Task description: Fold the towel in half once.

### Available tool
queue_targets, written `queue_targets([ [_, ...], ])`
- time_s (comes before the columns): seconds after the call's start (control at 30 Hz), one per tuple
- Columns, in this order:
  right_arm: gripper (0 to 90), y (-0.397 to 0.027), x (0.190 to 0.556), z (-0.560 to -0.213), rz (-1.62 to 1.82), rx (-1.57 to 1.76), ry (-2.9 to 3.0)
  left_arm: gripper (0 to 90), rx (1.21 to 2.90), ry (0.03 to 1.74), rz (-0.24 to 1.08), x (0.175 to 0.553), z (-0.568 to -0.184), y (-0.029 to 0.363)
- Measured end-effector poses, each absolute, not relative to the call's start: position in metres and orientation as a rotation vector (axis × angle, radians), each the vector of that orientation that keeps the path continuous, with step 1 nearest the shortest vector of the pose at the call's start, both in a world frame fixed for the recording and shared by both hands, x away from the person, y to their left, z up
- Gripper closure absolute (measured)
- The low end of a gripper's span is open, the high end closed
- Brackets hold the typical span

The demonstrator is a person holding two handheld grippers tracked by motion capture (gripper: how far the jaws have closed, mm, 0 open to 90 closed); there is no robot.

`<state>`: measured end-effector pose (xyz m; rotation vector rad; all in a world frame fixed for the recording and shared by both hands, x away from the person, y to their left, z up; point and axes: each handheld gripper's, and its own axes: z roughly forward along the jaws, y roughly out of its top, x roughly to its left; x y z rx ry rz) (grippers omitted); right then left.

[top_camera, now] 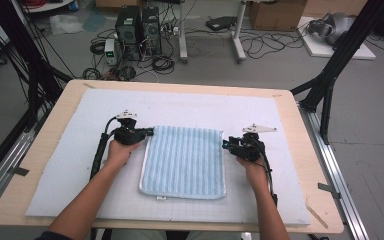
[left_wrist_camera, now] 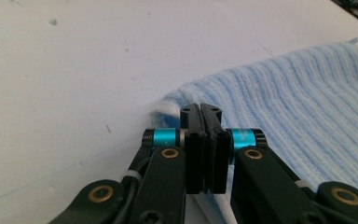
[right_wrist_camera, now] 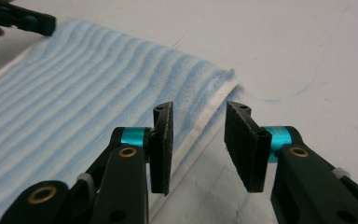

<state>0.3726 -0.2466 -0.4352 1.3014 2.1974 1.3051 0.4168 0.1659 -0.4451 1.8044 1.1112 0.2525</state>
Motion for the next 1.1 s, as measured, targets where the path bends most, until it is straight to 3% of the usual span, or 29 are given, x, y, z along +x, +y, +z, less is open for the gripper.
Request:
queue_targets([
  [0.1,63.9,-0.237,0.384,-0.442,1.255,1.362,2.22,87.7,1.8,1.114,0.247,0.417,-0.444,0.168],
  [0.2,83.5,-0.231,0.389,-0.445,1.235,1.373,2.232,88.0,1.782,1.116,0.251,0.417,-0.443,0.171],
  [0.27,87.6,-0.23,0.388,-0.443,1.222,1.339,2.215,88.2,1.774,1.105,0.259,0.417,-0.442,0.171],
  [0.77,87.0,-0.225,0.4,-0.442,1.154,1.355,2.165,87.5,1.749,1.162,0.277,0.429,-0.452,0.171],
  [0.83,77.4,-0.222,0.4,-0.444,1.096,1.35,2.169,70.8,1.744,1.167,0.319,0.429,-0.451,0.171],
  [0.93,70.6,-0.223,0.399,-0.44,1.105,1.351,2.125,65.1,1.735,1.157,0.355,0.427,-0.447,0.174],
  [1.1,73.7,-0.221,0.4,-0.437,1.187,1.291,2.126,73.1,1.765,1.049,0.381,0.423,-0.443,0.165],
])
